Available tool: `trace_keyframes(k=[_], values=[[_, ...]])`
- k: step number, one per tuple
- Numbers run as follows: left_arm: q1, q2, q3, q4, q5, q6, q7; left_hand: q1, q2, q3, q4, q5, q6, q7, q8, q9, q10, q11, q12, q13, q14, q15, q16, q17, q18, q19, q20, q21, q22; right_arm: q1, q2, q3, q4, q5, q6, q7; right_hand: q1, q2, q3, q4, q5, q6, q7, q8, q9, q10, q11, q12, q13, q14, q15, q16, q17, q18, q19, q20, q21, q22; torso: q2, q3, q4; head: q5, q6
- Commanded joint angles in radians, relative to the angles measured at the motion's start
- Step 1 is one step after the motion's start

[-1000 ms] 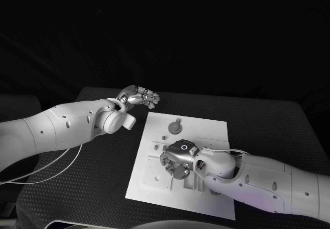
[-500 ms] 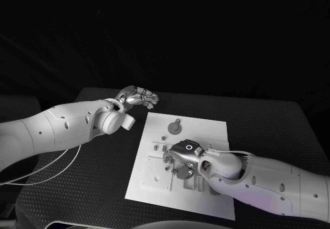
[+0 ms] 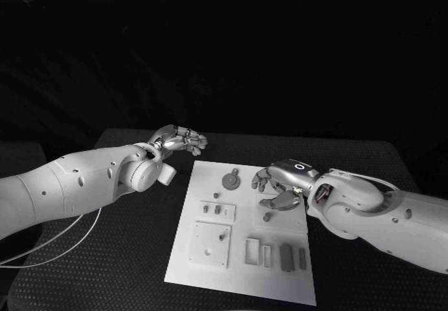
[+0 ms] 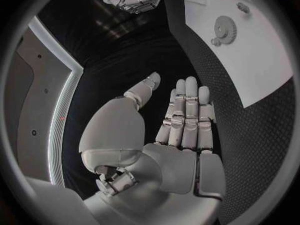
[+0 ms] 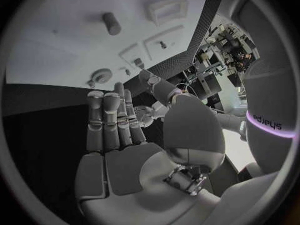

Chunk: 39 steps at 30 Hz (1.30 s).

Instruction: Assemble the parts on the task board

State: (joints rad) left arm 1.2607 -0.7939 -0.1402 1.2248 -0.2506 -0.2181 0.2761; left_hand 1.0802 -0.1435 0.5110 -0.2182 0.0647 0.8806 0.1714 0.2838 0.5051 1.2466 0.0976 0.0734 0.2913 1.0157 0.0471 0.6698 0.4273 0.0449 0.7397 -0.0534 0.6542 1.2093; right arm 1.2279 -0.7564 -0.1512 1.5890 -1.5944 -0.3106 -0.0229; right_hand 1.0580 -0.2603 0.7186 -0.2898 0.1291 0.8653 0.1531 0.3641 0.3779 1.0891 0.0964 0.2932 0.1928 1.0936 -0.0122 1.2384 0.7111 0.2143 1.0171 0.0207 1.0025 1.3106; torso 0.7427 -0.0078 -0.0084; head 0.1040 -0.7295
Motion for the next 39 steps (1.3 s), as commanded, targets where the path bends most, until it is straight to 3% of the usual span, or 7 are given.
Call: trace_keyframes(k=[1,4,8,16,25,30,39], values=[[0.001,0.003,0.001,-0.001,0.005,0.013,0.011,-0.005,-0.007,-0.003,0.005,-0.005,-0.006,-0.002,-0.001,-0.001,-0.006,-0.001,-0.002,-0.001,0.007,0.002,-0.006,0.002,-0.004,-0.002,0.003,-0.006,0.002,0.01,-0.027,-0.001,0.004,0.041,0.084,0.012,-0.014,-0.002,-0.032,-0.002,0.02,-0.007,-0.01,0.004,-0.002,-0.019,0.007,0.004,-0.006,-0.002,0.005,0.006,-0.002,0.047,-0.006,-0.006,0.006,0.015,-0.001,0.0005,-0.002,-0.006,0.007],[0.001,0.004,0.001,-0.002,0.005,0.014,0.012,-0.005,-0.007,-0.003,0.005,-0.005,-0.006,-0.002,0.0,-0.001,-0.006,-0.001,-0.002,-0.001,0.008,0.002,-0.006,0.002,-0.004,-0.002,0.003,-0.006,0.002,0.011,-0.045,-0.001,-0.008,0.008,0.113,-0.001,-0.021,-0.008,-0.076,-0.001,0.027,-0.025,-0.033,0.001,-0.004,-0.057,0.021,-0.005,-0.02,-0.016,0.018,0.005,-0.005,0.047,-0.021,-0.003,0.001,0.014,-0.003,0.0018,-0.0048,-0.006,0.008],[0.001,0.004,0.001,-0.003,0.006,0.015,0.012,-0.005,-0.007,-0.003,0.005,-0.005,-0.006,-0.002,0.0,-0.001,-0.006,-0.001,-0.001,-0.001,0.008,0.002,-0.007,0.003,-0.004,-0.002,0.003,-0.006,0.002,0.011,-0.042,-0.004,-0.026,-0.043,0.143,-0.016,-0.028,-0.016,-0.111,0.0,0.011,-0.046,-0.041,-0.003,-0.006,-0.095,0.035,-0.015,-0.035,-0.034,0.031,0.005,-0.007,0.047,-0.037,0.004,-0.006,0.013,-0.003,0.0049,-0.0071,-0.003,0.006],[0.001,0.005,0.0,-0.005,0.007,0.016,0.012,-0.005,-0.007,-0.003,0.006,-0.005,-0.006,-0.002,0.0,-0.001,-0.005,-0.001,-0.001,-0.001,0.008,0.002,-0.007,0.004,-0.004,-0.002,0.003,-0.007,0.002,-0.001,-0.036,-0.031,-0.034,-0.077,0.194,-0.026,-0.037,-0.023,-0.139,0.002,-0.002,-0.073,-0.053,-0.005,-0.006,-0.134,0.042,-0.019,-0.053,-0.054,0.039,0.01,-0.008,0.047,-0.053,0.013,-0.012,0.013,-0.002,0.0037,-0.004,-0.006,0.001],[0.001,0.005,0.0,-0.004,0.007,0.018,0.012,-0.005,-0.006,-0.003,0.006,-0.005,-0.006,-0.002,0.0,-0.002,-0.005,-0.001,-0.001,-0.001,0.008,0.002,-0.008,0.004,-0.004,-0.002,0.003,-0.007,0.002,-0.028,-0.01,-0.041,-0.045,-0.105,0.155,-0.012,-0.022,-0.003,-0.138,0.002,-0.011,-0.055,-0.048,0.014,0.001,-0.099,0.033,0.016,-0.051,-0.052,0.03,0.019,-0.01,0.047,-0.05,0.013,-0.009,0.013,-0.002,0.0018,-0.0031,-0.005,-0.004],[0.001,0.005,0.0,-0.005,0.007,0.02,0.011,-0.005,-0.006,-0.003,0.006,-0.005,-0.006,-0.002,0.001,-0.002,-0.005,-0.001,-0.001,-0.001,0.008,0.002,-0.008,0.005,-0.004,-0.002,0.004,-0.007,0.003,-0.037,0.008,-0.041,-0.043,-0.108,0.125,-0.004,0.013,0.01,-0.099,0.003,-0.072,-0.036,-0.036,0.025,0.002,-0.069,0.02,0.043,-0.053,-0.041,0.018,0.023,-0.017,0.047,-0.037,0.008,-0.007,0.01,-0.002,0.0005,-0.002,-0.007,-0.005],[0.001,0.005,0.0,-0.005,0.01,0.022,0.011,-0.005,-0.005,-0.003,0.007,-0.005,-0.006,-0.002,0.001,-0.002,-0.005,-0.001,-0.001,-0.001,0.008,0.002,-0.009,0.006,-0.004,-0.002,0.004,-0.008,0.003,-0.043,0.016,-0.043,-0.047,-0.132,0.133,-0.004,0.037,0.039,-0.028,0.008,-0.081,0.023,-0.02,0.055,0.011,0.004,-0.006,0.087,-0.047,-0.024,-0.006,0.028,-0.023,0.047,-0.018,-0.001,0.0,0.01,-0.002,-0.0006,-0.0021,-0.005,-0.009]])
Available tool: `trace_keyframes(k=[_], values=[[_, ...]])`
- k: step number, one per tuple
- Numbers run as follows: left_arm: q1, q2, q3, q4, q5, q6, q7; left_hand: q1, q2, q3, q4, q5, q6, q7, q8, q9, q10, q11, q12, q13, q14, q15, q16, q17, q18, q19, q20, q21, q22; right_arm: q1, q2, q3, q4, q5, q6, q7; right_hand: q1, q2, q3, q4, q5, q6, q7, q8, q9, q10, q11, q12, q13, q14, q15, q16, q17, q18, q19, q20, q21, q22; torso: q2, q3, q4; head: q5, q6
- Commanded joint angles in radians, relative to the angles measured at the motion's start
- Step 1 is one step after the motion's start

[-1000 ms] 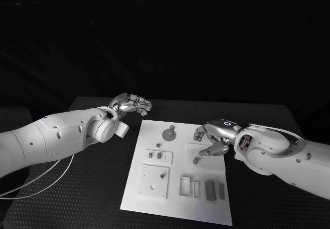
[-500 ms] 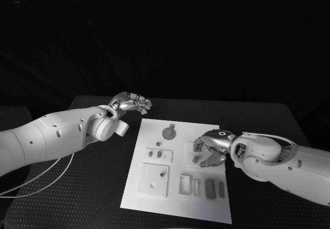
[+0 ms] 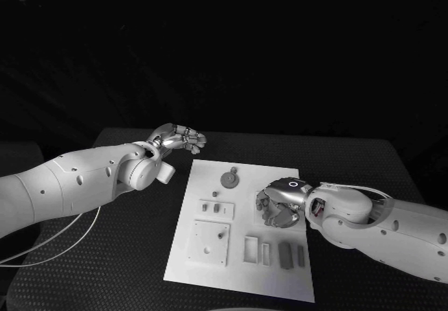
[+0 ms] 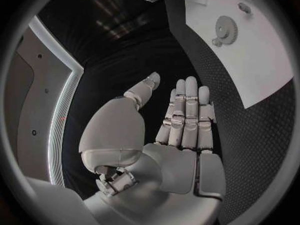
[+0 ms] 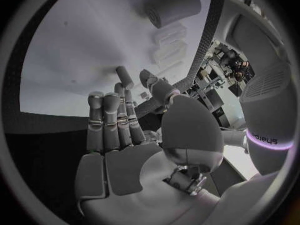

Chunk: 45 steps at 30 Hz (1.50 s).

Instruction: Assemble the parts on the task board

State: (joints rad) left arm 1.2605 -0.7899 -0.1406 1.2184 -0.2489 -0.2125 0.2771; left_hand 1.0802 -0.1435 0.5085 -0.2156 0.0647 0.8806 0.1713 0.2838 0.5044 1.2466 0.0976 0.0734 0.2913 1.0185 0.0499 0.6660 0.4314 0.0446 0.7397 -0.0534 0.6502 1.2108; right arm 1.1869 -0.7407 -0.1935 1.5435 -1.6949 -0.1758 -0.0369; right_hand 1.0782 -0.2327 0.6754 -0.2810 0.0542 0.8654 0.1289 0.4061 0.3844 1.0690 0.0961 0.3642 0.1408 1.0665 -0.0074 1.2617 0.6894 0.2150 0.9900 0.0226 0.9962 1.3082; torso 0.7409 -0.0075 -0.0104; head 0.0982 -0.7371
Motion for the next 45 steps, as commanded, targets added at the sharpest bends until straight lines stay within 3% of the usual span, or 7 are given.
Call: trace_keyframes(k=[1,6,18,28,34,45], values=[[0.001,0.0,0.0,0.001,0.008,0.015,0.009,-0.005,-0.005,0.0,0.004,-0.005,-0.006,-0.002,0.001,-0.001,-0.005,-0.001,-0.001,-0.001,0.006,-0.001,-0.005,0.002,-0.004,-0.002,0.004,-0.004,0.001,-0.002,0.001,-0.001,-0.002,-0.034,0.001,0.009,0.029,0.028,0.031,0.0,-0.008,0.046,0.01,0.025,0.009,0.052,-0.016,0.032,0.012,0.007,-0.018,0.006,-0.001,0.047,0.012,-0.005,0.008,0.012,-0.001,-0.0009,-0.0006,0.0,-0.002],[0.001,0.0,0.0,0.002,0.008,0.016,0.009,-0.006,-0.005,0.0,0.005,-0.005,-0.006,-0.002,0.001,-0.001,-0.005,-0.001,-0.001,-0.001,0.006,-0.001,-0.006,0.002,-0.004,-0.002,0.004,-0.004,0.002,-0.003,0.002,-0.001,-0.002,-0.051,0.003,0.005,0.031,0.037,0.07,-0.002,-0.006,0.073,0.005,0.034,0.009,0.076,-0.028,0.044,0.014,0.014,-0.034,0.005,-0.005,0.047,0.019,-0.009,0.013,0.013,-0.001,0.0,-0.0015,0.001,-0.002],[0.001,-0.002,0.0,0.005,0.008,0.017,0.006,-0.007,-0.005,-0.001,0.006,-0.005,-0.007,-0.002,0.001,-0.002,-0.006,-0.001,-0.001,-0.001,0.006,-0.001,-0.007,0.003,-0.004,-0.002,0.004,-0.004,0.002,-0.004,0.008,-0.003,-0.008,-0.068,-0.005,0.001,0.037,0.04,0.112,-0.005,-0.006,0.089,-0.001,0.035,0.006,0.08,-0.03,0.044,0.013,0.017,-0.036,0.003,-0.008,0.047,0.021,-0.012,0.014,0.012,0.0,0.001,-0.0018,0.002,-0.005],[0.001,-0.002,0.0,0.005,0.008,0.016,0.006,-0.007,-0.004,-0.001,0.006,-0.005,-0.007,-0.002,0.001,-0.002,-0.006,-0.001,-0.001,-0.001,0.005,-0.001,-0.008,0.004,-0.004,-0.002,0.004,-0.005,0.002,-0.008,0.015,-0.004,-0.009,-0.103,-0.034,-0.004,0.076,0.087,0.184,-0.006,-0.006,0.134,-0.018,0.052,0.011,0.122,-0.048,0.069,0.022,0.031,-0.053,0.008,-0.008,0.047,0.035,-0.018,0.024,0.014,0.0,0.0006,-0.0015,0.0,-0.008],[0.001,-0.002,0.0,0.005,0.008,0.016,0.006,-0.007,-0.004,-0.001,0.006,-0.005,-0.007,-0.002,0.001,-0.002,-0.006,-0.001,-0.001,-0.001,0.006,-0.001,-0.008,0.005,-0.004,-0.002,0.004,-0.005,0.003,-0.01,0.017,-0.004,-0.005,-0.119,-0.063,-0.009,0.082,0.096,0.189,-0.008,-0.006,0.152,-0.026,0.061,0.018,0.139,-0.057,0.082,0.029,0.046,-0.062,0.012,-0.008,0.047,0.051,-0.026,0.034,0.014,0.0,0.0002,-0.0004,0.0,-0.012],[0.001,-0.003,0.0,0.007,0.008,0.016,0.007,-0.007,-0.003,-0.001,0.007,-0.005,-0.007,-0.002,0.002,-0.002,-0.006,-0.001,-0.001,-0.001,0.006,-0.001,-0.009,0.006,-0.004,-0.002,0.004,-0.005,0.003,-0.01,0.016,-0.004,0.001,-0.12,-0.069,-0.007,0.083,0.099,0.177,-0.009,-0.006,0.158,-0.029,0.065,0.027,0.147,-0.062,0.089,0.035,0.058,-0.067,0.012,-0.008,0.047,0.061,-0.034,0.039,0.012,0.0,0.0001,-0.0017,0.002,-0.014]])
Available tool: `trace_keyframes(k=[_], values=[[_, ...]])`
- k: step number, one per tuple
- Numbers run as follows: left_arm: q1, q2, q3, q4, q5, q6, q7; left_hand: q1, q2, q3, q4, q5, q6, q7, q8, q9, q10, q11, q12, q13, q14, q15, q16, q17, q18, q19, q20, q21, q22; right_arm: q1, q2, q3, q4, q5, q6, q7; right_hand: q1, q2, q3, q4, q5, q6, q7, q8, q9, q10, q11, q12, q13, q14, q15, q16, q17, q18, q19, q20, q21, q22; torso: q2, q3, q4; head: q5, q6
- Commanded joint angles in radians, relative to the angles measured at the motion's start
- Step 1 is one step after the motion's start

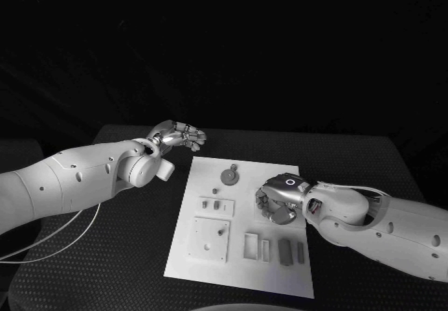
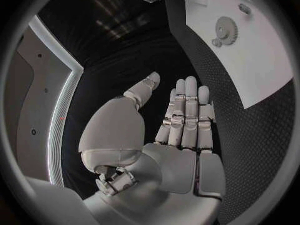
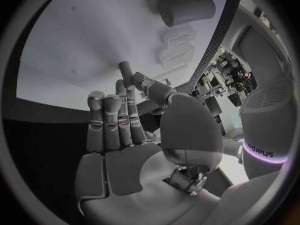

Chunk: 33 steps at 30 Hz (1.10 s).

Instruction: Assemble the parts on the task board

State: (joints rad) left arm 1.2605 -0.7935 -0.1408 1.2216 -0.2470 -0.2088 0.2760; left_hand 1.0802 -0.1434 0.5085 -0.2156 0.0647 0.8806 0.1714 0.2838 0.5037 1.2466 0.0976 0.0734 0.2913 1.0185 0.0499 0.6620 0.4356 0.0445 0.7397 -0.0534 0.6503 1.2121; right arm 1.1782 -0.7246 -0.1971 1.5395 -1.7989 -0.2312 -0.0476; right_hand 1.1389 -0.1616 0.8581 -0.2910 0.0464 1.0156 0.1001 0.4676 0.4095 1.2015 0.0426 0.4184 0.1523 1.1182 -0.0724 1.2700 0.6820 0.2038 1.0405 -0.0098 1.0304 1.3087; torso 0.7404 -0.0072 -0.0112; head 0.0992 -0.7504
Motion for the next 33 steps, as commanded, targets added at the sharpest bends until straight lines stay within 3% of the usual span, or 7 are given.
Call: trace_keyframes(k=[1,9,21,26,33], values=[[0.001,0.001,0.001,0.003,0.006,0.012,0.008,-0.007,-0.003,-0.001,0.007,-0.005,-0.007,-0.002,0.002,-0.001,-0.006,-0.001,-0.001,-0.001,0.006,-0.001,-0.005,0.002,-0.004,-0.002,0.004,-0.006,0.002,-0.001,-0.001,0.0,0.007,-0.016,-0.013,0.004,0.022,0.028,-0.006,0.001,0.002,0.008,-0.001,0.004,0.002,0.015,-0.009,0.035,0.023,0.007,-0.002,0.004,0.0,0.058,0.011,-0.002,0.005,0.012,0.0,-0.0002,-0.001,0.001,-0.002],[0.001,0.001,0.001,0.003,0.006,0.011,0.009,-0.007,-0.003,-0.001,0.007,-0.005,-0.008,-0.002,0.002,-0.002,-0.006,-0.001,-0.001,-0.001,0.006,-0.001,-0.006,0.003,-0.004,-0.002,0.004,-0.006,0.002,-0.001,-0.02,0.003,0.032,-0.01,-0.005,0.008,0.023,0.026,-0.007,0.001,0.002,0.01,-0.002,0.006,0.004,0.018,-0.01,0.037,0.025,0.01,-0.004,0.003,0.0,0.058,0.014,-0.004,0.006,0.011,-0.001,0.0,-0.0001,0.001,0.0],[0.001,0.001,0.001,0.001,0.006,0.01,0.009,-0.007,-0.003,-0.001,0.007,-0.004,-0.008,-0.002,0.002,-0.002,-0.006,-0.001,-0.001,-0.001,0.007,-0.001,-0.007,0.004,-0.004,-0.002,0.004,-0.006,0.003,0.028,-0.043,0.035,0.072,0.016,0.002,0.019,0.022,0.025,-0.007,0.001,0.002,0.011,-0.002,0.006,0.006,0.019,-0.011,0.038,0.025,0.012,-0.005,0.002,0.0,0.058,0.015,-0.005,0.006,0.011,0.0,0.0005,-0.0013,0.002,0.001],[0.001,0.002,0.001,0.0,0.006,0.009,0.009,-0.007,-0.003,-0.002,0.007,-0.004,-0.008,-0.002,0.002,-0.002,-0.006,-0.001,-0.001,-0.001,0.007,-0.001,-0.007,0.005,-0.004,-0.001,0.004,-0.006,0.003,0.04,-0.046,0.044,0.091,0.036,-0.003,0.022,0.021,0.025,-0.007,0.001,0.002,0.012,-0.003,0.006,0.006,0.019,-0.011,0.038,0.025,0.012,-0.005,0.002,0.0,0.058,0.015,-0.005,0.006,0.011,-0.001,-0.0001,0.0002,0.004,0.001],[0.001,0.004,0.001,-0.003,0.006,0.007,0.011,-0.007,-0.003,-0.002,0.008,-0.004,-0.008,-0.002,0.002,-0.002,-0.006,-0.001,-0.001,-0.001,0.007,-0.001,-0.008,0.006,-0.004,-0.001,0.004,-0.007,0.003,0.04,-0.002,0.045,0.111,0.054,-0.028,0.023,0.021,0.025,-0.007,0.002,0.002,0.012,-0.003,0.006,0.007,0.019,-0.012,0.038,0.026,0.012,-0.005,0.002,-0.001,0.058,0.016,-0.005,0.006,0.01,-0.001,0.0004,-0.0018,0.018,0.001]])
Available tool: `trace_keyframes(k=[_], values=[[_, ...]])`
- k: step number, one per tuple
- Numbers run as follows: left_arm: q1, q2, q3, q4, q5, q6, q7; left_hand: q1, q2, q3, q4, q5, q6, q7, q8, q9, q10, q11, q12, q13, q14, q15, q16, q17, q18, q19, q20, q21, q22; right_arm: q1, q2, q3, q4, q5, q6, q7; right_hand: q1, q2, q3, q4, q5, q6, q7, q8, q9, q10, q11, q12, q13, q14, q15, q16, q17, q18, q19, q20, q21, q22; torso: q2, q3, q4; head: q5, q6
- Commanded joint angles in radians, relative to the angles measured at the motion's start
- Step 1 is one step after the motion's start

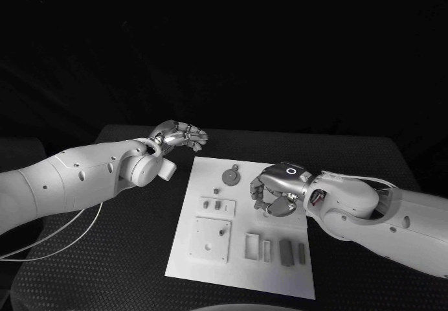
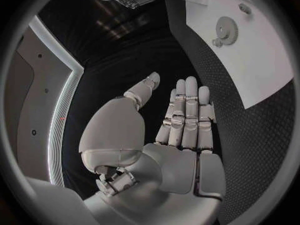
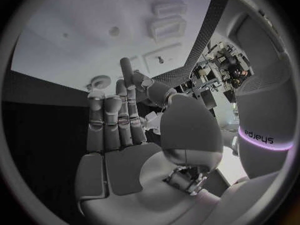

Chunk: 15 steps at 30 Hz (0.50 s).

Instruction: Assemble the parts on the task board

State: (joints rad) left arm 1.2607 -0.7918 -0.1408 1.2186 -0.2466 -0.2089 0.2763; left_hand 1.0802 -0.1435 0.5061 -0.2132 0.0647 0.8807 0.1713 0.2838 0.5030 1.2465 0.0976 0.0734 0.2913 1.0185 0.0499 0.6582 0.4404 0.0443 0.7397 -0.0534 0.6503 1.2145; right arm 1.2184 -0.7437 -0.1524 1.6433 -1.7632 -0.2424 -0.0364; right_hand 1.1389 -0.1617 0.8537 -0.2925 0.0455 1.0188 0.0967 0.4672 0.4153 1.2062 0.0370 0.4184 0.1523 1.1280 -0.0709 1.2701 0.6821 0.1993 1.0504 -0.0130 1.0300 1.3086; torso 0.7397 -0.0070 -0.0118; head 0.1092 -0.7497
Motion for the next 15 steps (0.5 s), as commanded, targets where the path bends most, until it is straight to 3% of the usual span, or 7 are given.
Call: trace_keyframes(k=[1,9,15], values=[[0.001,0.003,0.001,-0.001,0.005,0.006,0.01,-0.007,-0.003,0.001,0.005,-0.004,-0.008,-0.002,0.002,-0.001,-0.006,-0.001,-0.001,-0.001,0.007,-0.001,-0.004,0.001,-0.004,-0.001,0.004,-0.007,0.001,-0.001,0.029,0.0,0.008,0.017,-0.021,0.009,0.02,0.025,-0.003,0.003,0.003,0.008,0.001,0.007,0.001,0.015,-0.006,0.038,0.026,0.003,-0.006,0.001,-0.001,0.063,0.006,-0.002,0.007,0.01,0.0,0.0001,-0.0016,0.009,0.0],[0.001,0.014,0.001,-0.005,0.005,0.007,0.011,-0.006,-0.003,0.001,0.005,-0.004,-0.008,-0.002,0.003,-0.002,-0.006,-0.001,-0.001,-0.001,0.007,-0.001,-0.005,0.002,-0.004,-0.001,0.003,-0.007,0.002,-0.004,0.13,-0.001,-0.006,-0.022,-0.028,-0.007,0.021,0.025,-0.002,0.003,0.003,0.008,0.001,0.006,0.002,0.015,-0.006,0.038,0.026,0.004,-0.007,0.001,-0.001,0.063,0.007,-0.003,0.007,0.01,0.0,-0.0014,0.0014,0.021,-0.003],[0.001,0.023,0.001,-0.011,0.006,0.005,0.013,-0.006,-0.003,0.001,0.005,-0.004,-0.008,-0.002,0.003,-0.002,-0.006,-0.001,0.0,-0.001,0.008,-0.001,-0.005,0.003,-0.004,-0.001,0.003,-0.007,0.002,-0.028,0.205,-0.005,-0.023,-0.033,-0.023,-0.01,0.021,0.025,-0.001,0.003,0.003,0.008,0.001,0.006,0.003,0.015,-0.006,0.038,0.026,0.005,-0.007,0.0,-0.001,0.063,0.008,-0.003,0.007,0.01,0.0,-0.0024,0.002,0.031,-0.003]])
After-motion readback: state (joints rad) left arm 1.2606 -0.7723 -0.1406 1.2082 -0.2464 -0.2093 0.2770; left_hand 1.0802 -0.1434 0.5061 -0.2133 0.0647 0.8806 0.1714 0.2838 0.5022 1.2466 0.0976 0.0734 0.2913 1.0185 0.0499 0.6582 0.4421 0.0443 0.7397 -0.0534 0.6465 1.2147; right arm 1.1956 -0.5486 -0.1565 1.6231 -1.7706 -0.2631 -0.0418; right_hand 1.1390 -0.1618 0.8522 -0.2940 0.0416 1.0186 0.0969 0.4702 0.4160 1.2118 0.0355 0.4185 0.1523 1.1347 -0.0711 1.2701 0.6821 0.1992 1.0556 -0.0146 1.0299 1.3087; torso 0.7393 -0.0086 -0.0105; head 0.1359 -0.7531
